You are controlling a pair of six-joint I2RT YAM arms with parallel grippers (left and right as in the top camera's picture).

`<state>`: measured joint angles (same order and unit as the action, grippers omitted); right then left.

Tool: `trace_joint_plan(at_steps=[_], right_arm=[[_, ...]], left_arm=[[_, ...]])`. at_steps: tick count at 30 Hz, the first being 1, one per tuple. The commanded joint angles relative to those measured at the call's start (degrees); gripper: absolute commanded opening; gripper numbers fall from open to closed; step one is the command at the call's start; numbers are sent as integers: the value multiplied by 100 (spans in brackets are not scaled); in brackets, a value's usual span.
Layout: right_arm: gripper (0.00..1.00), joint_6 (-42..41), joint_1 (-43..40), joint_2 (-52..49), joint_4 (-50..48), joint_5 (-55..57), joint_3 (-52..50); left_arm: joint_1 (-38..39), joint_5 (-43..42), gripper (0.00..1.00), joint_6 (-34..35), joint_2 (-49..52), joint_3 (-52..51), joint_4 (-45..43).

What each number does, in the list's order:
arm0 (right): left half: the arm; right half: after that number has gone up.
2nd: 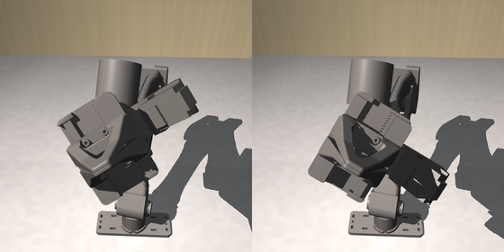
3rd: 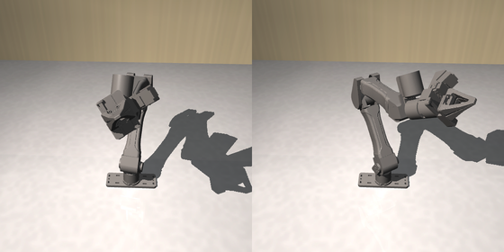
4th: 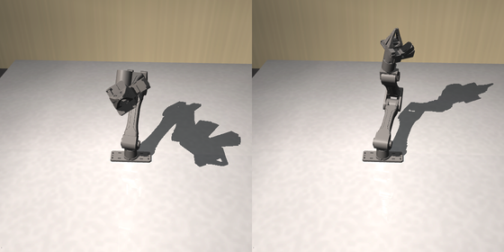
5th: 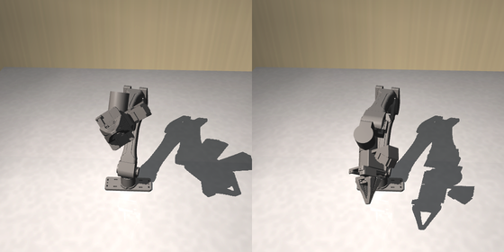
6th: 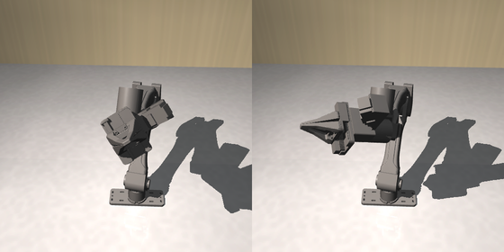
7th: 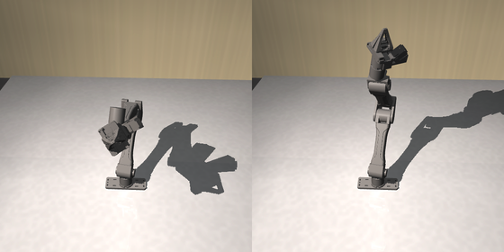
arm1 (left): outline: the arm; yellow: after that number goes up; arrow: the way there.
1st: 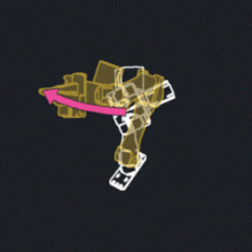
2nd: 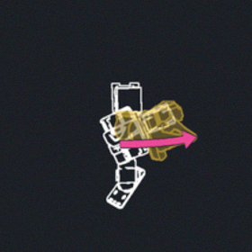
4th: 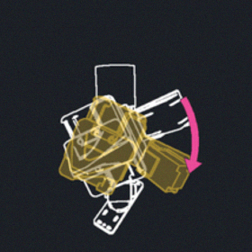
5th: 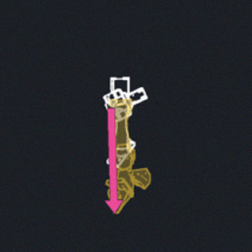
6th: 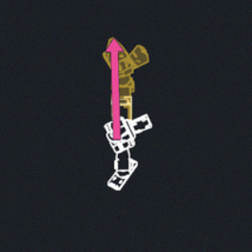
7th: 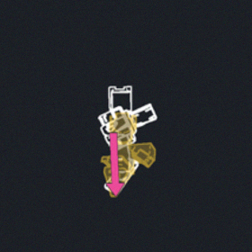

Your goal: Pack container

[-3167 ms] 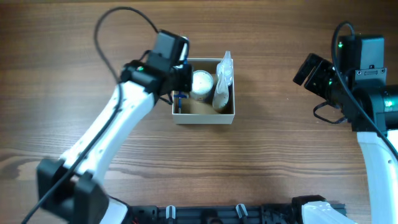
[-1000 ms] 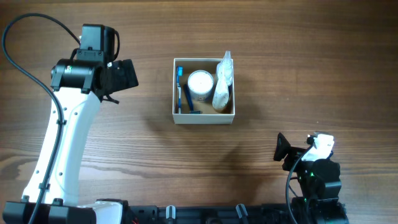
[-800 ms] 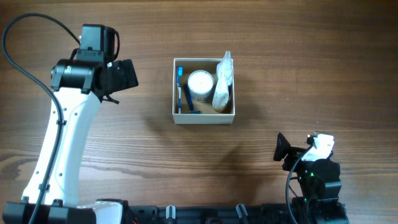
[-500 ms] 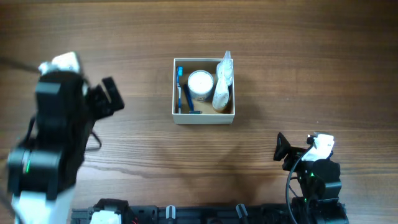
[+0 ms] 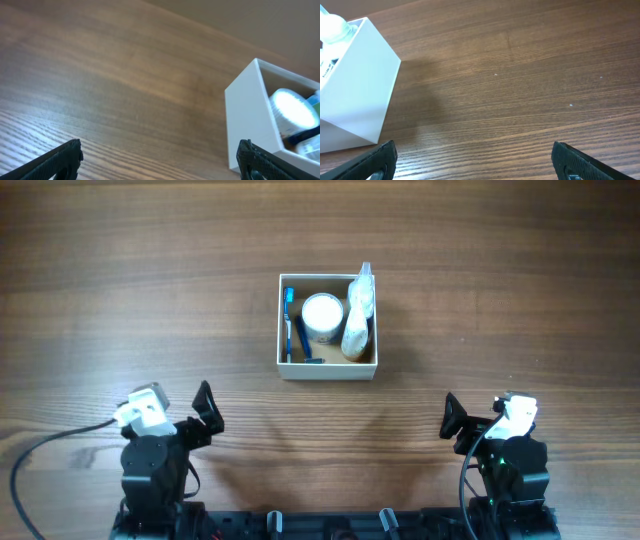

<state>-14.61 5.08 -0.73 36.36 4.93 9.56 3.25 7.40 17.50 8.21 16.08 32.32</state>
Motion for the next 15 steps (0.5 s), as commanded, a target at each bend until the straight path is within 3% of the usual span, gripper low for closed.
trace_joint_plan(at_steps=[1, 15], right_arm=[[100, 94, -13, 48, -9, -55, -26], [100, 94, -13, 48, -9, -55, -26]], left_arm=[[-44, -96, 100, 103, -448, -424, -24], [-42, -197, 100, 101, -798, -750, -46]])
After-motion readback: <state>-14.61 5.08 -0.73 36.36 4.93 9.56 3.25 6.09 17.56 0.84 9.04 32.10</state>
